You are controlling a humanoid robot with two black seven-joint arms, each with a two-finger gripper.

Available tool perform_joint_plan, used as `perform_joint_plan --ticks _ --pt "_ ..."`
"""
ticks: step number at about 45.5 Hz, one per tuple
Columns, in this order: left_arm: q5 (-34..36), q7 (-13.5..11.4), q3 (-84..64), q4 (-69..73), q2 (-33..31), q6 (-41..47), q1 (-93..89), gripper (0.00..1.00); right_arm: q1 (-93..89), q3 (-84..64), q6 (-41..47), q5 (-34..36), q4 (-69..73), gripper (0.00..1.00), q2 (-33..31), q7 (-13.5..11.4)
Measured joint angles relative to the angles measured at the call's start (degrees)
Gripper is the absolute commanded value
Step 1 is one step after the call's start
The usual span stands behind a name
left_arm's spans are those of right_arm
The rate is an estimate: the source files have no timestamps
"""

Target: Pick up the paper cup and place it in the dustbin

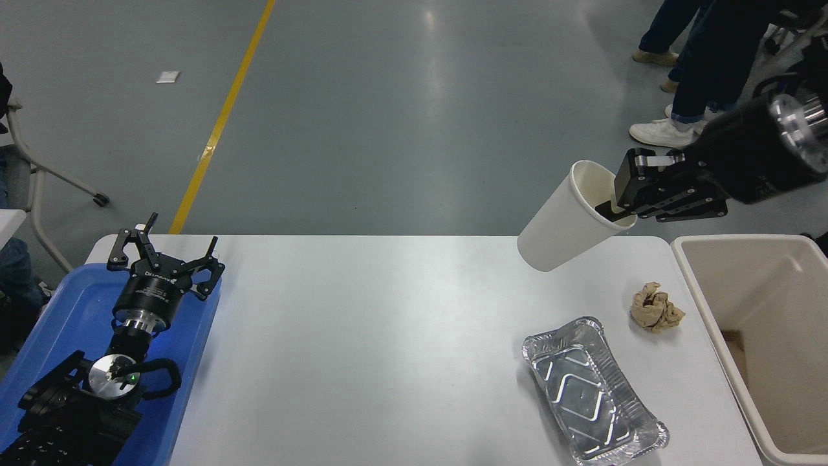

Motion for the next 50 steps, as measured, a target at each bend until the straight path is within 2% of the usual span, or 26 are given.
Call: perform_joint_plan --ticks 20,34,41,50 --pt "0.0 0.0 -0.01 0.01 0.01 0.0 -0.01 0.99 -23.28 -0.5 -5.71 -0.4 -23.02 0.0 -7.64 -0.11" --pt "0.0 0.0 -0.01 0.01 0.0 0.0 0.0 0.99 -51.24 13.27 -9.06 1.06 -47.15 0.0 -11.99 -0.21" --pt "-0.01 0.0 0.0 -0.01 0.0 0.0 -0.01 0.99 -67.28 23.19 -11.14 3.02 -61.07 0.0 -11.62 -0.45" --pt "0.0 0.0 0.0 0.01 0.0 0.0 0.0 0.99 -86.16 33.1 -15.53 8.13 -78.24 0.0 -6.54 -0.9"
